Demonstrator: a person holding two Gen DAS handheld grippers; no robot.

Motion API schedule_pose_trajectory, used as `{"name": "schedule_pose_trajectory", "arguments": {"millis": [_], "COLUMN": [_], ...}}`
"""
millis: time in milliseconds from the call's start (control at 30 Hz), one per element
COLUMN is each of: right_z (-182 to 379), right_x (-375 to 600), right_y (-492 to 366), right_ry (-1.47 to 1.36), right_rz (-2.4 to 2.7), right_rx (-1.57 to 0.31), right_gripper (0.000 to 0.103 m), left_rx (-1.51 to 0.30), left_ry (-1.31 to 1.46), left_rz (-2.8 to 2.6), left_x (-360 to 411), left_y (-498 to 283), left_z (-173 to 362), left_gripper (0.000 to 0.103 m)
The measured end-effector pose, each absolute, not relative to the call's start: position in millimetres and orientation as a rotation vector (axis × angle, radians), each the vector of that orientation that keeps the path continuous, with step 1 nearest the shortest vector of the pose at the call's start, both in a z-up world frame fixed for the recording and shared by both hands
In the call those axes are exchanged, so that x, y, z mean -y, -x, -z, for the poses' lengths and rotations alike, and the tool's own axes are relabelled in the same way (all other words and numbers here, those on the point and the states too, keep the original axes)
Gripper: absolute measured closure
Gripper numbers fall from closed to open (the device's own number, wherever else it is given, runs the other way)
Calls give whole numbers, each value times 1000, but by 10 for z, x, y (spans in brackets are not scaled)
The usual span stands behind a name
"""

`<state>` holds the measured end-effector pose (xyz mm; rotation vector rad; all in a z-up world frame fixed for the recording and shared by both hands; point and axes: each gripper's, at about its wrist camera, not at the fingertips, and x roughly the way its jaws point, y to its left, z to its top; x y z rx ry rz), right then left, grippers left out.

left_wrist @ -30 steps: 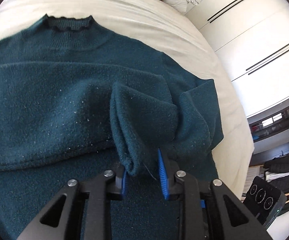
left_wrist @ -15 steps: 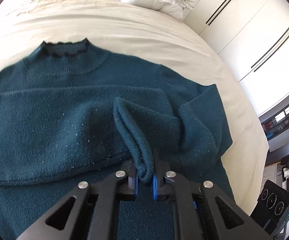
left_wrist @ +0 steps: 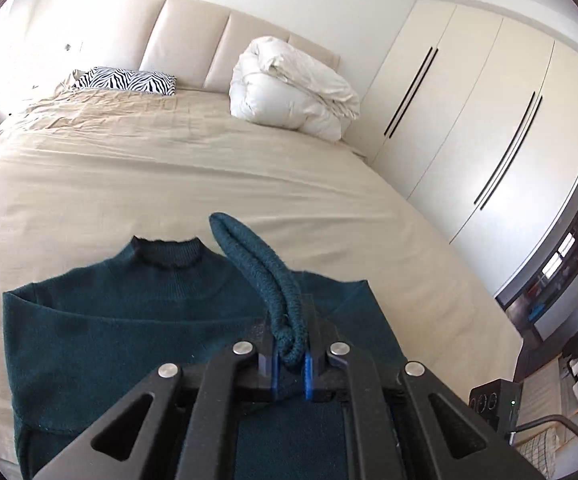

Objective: Fold small clothes

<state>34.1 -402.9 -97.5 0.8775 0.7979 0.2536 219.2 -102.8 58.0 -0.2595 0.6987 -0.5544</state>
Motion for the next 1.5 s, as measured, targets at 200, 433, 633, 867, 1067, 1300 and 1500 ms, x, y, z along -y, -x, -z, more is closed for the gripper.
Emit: {"name": "schedule_pose_trajectory", "arguments": {"millis": [200,433,633,867,1067,1300,1500], "right_z": [1137,1162,1206,1191,1229,1312,1264], "right_x": [4239,4296,4305,4373,4573,4829,4809], "right_y": [-371,-433,-577,-999,-1267,-1289,-1204], "right_ry": [-1012,-1067,-1114,-1150,-1249,-1332,-1286], "right_rz": [-227,-230,-221,-201,-180,-174,-145], "right_rx": [-768,-751,-734,-743,-692,-613,-621], "right_gripper": [33,33,33,32,32,35,34], "left_rx": [-664,-726,-760,-826,-844,-878,-886], "left_ry": [366,404,449,518,526,549,584], "left_rz": [482,465,425,402,407,400,413], "left_x": [417,170,-48,-237,-291,-305,-356], "left_y": [-2305,-2381,-2379,-2460,-2444,-2405,-2431], "left_z": [-472,-62,253,556,700,908,943], "left_gripper": [95,94,94,94,94,90,90]}}
